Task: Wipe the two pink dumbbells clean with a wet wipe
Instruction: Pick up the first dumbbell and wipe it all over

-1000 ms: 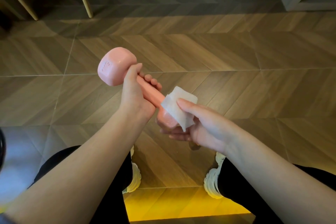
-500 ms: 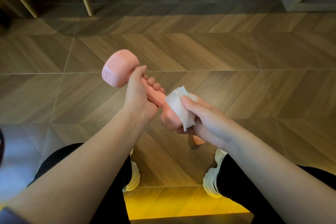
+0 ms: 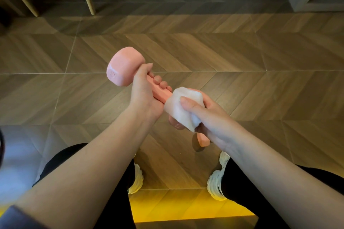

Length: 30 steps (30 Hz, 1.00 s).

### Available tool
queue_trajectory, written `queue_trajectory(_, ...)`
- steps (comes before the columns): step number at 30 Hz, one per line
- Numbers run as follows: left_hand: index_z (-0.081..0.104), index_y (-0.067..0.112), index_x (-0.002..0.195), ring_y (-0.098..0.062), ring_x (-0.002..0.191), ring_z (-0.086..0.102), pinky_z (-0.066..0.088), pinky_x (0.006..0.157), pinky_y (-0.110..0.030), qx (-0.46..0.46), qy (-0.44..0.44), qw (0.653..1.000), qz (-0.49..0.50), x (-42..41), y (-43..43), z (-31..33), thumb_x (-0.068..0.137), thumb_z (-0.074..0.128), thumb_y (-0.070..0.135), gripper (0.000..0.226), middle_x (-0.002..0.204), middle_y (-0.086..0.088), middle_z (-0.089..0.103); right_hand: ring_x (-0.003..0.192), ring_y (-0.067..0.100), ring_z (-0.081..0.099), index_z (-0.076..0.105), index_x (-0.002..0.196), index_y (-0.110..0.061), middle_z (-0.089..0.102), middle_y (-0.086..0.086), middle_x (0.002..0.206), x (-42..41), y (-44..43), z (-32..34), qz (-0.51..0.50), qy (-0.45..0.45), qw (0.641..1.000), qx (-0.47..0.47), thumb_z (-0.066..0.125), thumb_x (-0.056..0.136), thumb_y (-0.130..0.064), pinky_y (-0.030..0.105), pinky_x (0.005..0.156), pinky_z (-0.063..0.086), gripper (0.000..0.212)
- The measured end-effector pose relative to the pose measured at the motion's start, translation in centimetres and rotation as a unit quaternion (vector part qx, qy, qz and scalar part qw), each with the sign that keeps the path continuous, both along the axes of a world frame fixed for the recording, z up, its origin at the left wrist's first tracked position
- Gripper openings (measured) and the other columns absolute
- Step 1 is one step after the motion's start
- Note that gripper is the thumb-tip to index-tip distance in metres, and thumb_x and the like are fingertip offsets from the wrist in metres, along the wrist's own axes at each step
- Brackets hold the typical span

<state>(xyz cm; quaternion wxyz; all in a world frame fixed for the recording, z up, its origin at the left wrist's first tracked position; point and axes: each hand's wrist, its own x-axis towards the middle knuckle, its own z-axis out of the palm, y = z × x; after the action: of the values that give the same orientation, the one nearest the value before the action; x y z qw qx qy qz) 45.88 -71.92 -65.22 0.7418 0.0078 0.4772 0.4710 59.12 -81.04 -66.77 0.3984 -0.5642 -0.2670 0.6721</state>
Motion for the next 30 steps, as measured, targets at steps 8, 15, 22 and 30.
queue_trajectory(8,0.037,0.020,0.064,-0.011,0.039,0.032,0.035,0.049,-0.024,0.018,-0.002,1.000,0.016,-0.5,0.4,0.4,0.090,0.057,0.025,0.034,0.049,0.006,0.033,0.097,0.019,0.062,0.062,0.125,-0.026,0.071,0.001,0.108,0.5,0.3,0.8,0.018,0.059,0.998,-0.021,0.054,0.098,-0.041,0.039,0.084,0.048,0.032)
queue_trajectory(15,0.034,0.020,0.062,-0.012,0.040,0.026,0.033,0.044,-0.023,0.036,-0.003,0.999,0.019,-0.5,0.5,0.6,0.091,0.052,0.023,0.033,0.050,0.006,0.026,0.096,0.027,0.068,0.063,0.124,-0.019,0.070,0.008,0.108,0.6,0.6,1.3,0.072,0.102,0.988,-0.089,0.069,0.072,-0.049,0.043,0.091,0.052,0.061)
queue_trajectory(22,0.040,0.015,0.067,-0.012,0.042,0.042,0.041,0.050,-0.022,0.002,-0.003,0.999,0.039,0.2,0.2,0.3,0.089,0.054,0.015,0.026,0.050,0.003,0.042,0.102,0.027,0.070,0.056,0.131,-0.025,0.071,0.006,0.117,0.4,0.4,1.0,0.049,0.000,0.998,-0.039,0.073,0.074,-0.059,0.032,0.075,0.055,0.068)
queue_trajectory(30,0.040,0.018,0.072,-0.009,0.037,0.039,0.039,0.046,-0.020,0.001,0.029,1.000,-0.002,0.8,-0.3,-0.3,0.091,0.056,0.016,0.025,0.048,0.007,0.037,0.109,0.018,0.064,0.051,0.111,-0.041,0.061,-0.003,0.121,0.0,0.2,0.5,0.051,-0.083,0.995,-0.021,0.086,0.044,-0.051,0.039,0.093,0.057,0.077)
